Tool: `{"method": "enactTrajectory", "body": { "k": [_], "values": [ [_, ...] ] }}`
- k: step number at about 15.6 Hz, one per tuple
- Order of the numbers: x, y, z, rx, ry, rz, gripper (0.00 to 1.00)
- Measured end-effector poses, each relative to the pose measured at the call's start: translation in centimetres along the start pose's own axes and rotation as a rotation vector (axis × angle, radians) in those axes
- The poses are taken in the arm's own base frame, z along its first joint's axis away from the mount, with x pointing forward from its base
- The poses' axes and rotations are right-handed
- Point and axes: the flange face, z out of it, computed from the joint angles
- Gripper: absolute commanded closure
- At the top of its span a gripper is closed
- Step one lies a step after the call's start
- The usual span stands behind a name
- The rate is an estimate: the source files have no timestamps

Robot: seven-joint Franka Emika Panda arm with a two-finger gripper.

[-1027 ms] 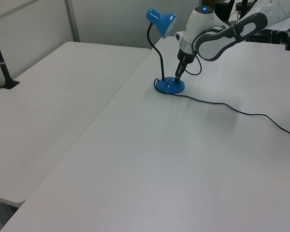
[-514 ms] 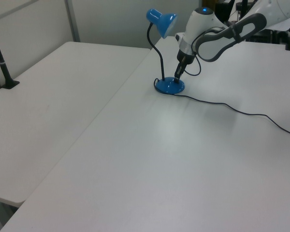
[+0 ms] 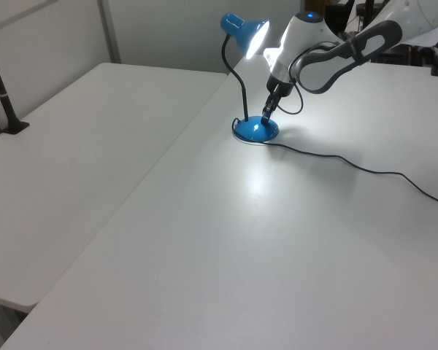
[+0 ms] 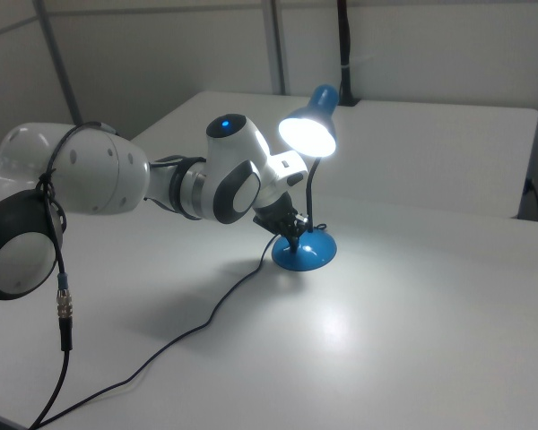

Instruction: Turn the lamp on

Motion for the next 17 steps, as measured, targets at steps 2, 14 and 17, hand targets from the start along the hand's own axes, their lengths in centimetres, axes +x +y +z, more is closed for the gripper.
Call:
{"method": "enactTrajectory", "body": {
  "k": [2,14,17],
  "values": [
    [0.6,0.1,-0.7,-0.001,0.022,0.001,1.0],
    [0.3,-8.1,-15.7,0.041,-0.295,-0.049,0.99],
    [-0.7,-10.7,-22.1,0.009,-0.349,-0.026,0.9]
  ]
}}
